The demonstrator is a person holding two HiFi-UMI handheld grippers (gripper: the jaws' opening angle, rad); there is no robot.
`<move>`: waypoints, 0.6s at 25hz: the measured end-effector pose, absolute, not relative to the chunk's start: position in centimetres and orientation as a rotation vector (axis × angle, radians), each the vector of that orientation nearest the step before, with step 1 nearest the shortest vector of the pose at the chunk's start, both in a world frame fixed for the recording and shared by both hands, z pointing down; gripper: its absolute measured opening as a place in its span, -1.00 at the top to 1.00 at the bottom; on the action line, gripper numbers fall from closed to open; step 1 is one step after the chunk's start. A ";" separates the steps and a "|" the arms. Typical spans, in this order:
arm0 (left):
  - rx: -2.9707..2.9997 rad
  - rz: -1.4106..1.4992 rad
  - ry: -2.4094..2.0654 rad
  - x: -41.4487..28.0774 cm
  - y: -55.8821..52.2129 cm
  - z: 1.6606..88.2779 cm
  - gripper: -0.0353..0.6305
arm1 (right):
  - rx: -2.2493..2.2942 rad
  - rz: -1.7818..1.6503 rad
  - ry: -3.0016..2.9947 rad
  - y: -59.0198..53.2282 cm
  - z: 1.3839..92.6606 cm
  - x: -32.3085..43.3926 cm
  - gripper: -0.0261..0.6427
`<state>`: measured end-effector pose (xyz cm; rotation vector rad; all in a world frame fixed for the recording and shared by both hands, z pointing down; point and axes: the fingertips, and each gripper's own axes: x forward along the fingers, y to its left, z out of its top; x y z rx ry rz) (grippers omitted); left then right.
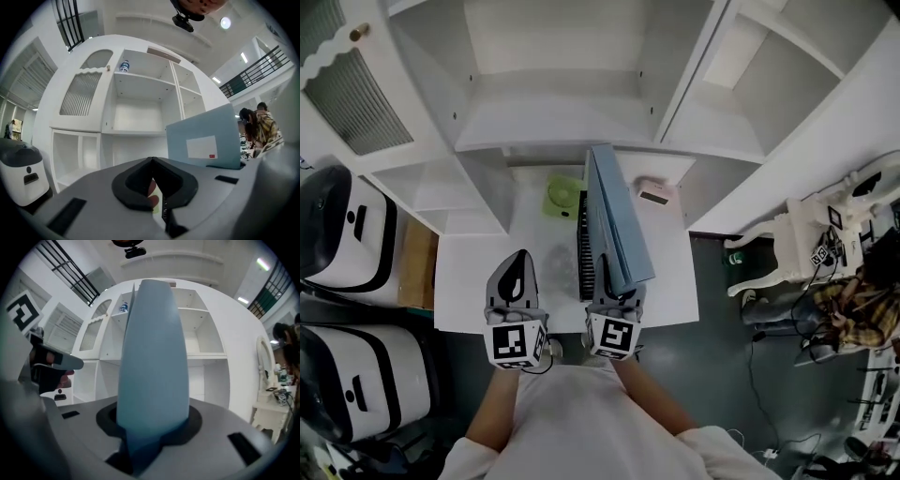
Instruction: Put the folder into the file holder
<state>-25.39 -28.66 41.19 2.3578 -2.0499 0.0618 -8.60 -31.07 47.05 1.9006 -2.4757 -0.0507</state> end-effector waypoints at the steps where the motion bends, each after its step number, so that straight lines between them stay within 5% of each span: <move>1: 2.386 0.065 -2.024 -25.5 -28.5 41.0 0.92 | 1.931 -0.056 -2.459 -31.3 47.3 -8.9 0.50; 15: 2.503 0.071 -1.844 -29.4 -26.7 44.0 0.92 | 2.092 -0.138 -2.306 -33.2 55.1 -12.8 0.50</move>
